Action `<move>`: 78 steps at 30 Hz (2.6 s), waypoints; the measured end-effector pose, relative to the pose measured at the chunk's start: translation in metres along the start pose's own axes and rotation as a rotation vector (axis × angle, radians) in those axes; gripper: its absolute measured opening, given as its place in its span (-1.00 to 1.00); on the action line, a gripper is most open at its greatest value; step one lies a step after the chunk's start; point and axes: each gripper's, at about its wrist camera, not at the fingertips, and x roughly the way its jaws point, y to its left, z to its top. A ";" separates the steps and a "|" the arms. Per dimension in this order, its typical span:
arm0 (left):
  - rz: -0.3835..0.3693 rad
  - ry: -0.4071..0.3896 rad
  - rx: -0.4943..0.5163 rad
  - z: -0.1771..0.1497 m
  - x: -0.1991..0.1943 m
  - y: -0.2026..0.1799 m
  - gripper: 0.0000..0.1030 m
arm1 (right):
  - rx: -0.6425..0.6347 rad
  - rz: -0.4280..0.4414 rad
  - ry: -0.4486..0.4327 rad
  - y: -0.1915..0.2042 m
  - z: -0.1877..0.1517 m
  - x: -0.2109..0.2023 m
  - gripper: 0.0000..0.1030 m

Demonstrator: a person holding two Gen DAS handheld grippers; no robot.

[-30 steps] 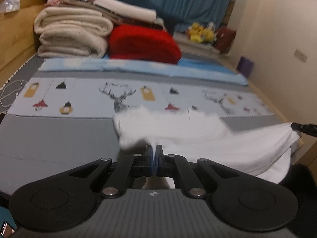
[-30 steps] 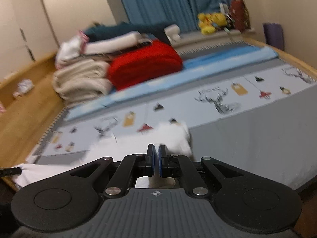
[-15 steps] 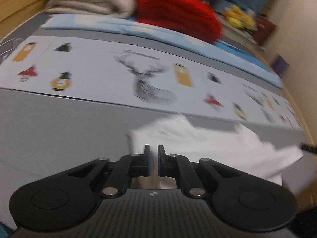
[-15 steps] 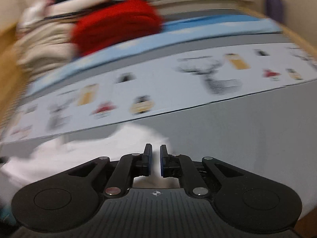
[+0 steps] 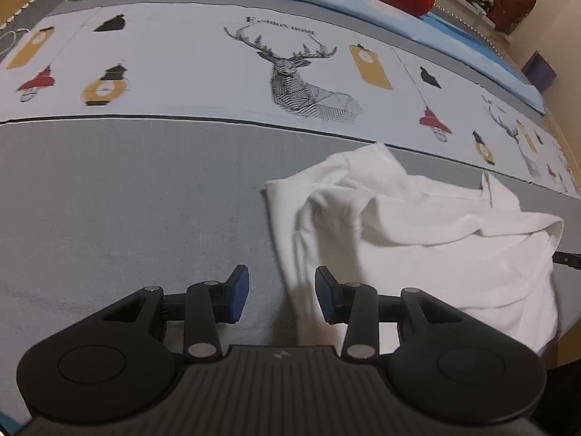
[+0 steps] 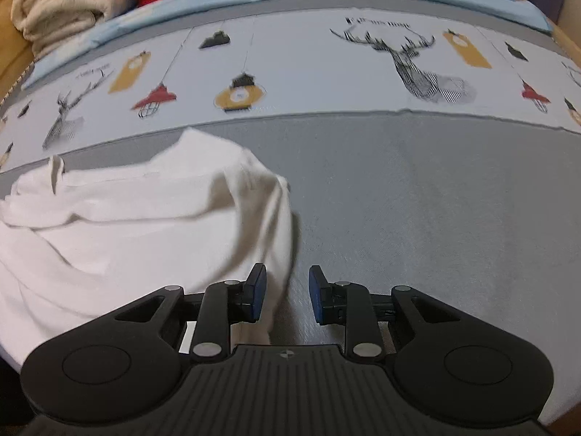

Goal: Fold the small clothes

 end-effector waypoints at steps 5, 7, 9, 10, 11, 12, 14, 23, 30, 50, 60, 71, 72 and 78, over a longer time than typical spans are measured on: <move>0.008 -0.020 0.042 0.013 0.011 -0.017 -0.03 | 0.019 0.027 -0.027 0.008 0.014 0.009 -0.48; 0.021 -0.015 0.049 0.019 0.019 -0.023 -0.03 | 0.009 0.013 -0.028 0.011 0.020 0.013 -0.48; 0.010 -0.027 0.036 0.026 0.024 -0.027 -0.03 | 0.024 0.003 -0.043 0.013 0.028 0.019 -0.48; 0.004 -0.037 0.033 0.031 0.026 -0.030 -0.03 | 0.043 0.006 -0.052 0.013 0.032 0.021 -0.48; 0.001 -0.046 0.032 0.034 0.027 -0.032 -0.01 | 0.061 0.012 -0.058 0.012 0.036 0.022 -0.48; 0.004 -0.054 0.032 0.037 0.029 -0.034 0.04 | 0.074 0.018 -0.063 0.012 0.039 0.025 -0.48; 0.005 -0.069 0.043 0.044 0.033 -0.039 0.05 | 0.081 0.029 -0.070 0.012 0.045 0.031 -0.48; -0.033 -0.145 0.080 0.060 0.030 -0.034 -0.94 | 0.174 0.078 -0.119 0.002 0.060 0.037 -0.94; 0.023 -0.155 -0.070 0.062 0.029 -0.014 -0.89 | 0.377 0.051 -0.147 -0.016 0.061 0.038 -0.87; 0.034 -0.262 -0.098 0.050 0.015 -0.021 -0.73 | 0.314 -0.031 -0.328 0.003 0.054 0.007 -0.81; -0.073 0.110 0.066 -0.010 0.026 -0.017 -0.15 | 0.139 0.025 0.072 0.012 0.010 0.021 -0.46; -0.142 0.107 0.183 -0.051 -0.014 -0.004 -0.94 | 0.017 0.080 0.124 0.012 -0.044 -0.021 -0.95; -0.170 0.077 0.121 -0.049 -0.023 0.006 -0.94 | 0.091 0.101 0.093 0.002 -0.042 -0.029 -0.95; -0.054 0.294 0.318 -0.079 0.004 -0.016 -0.92 | -0.013 0.020 0.240 0.011 -0.060 -0.010 -0.94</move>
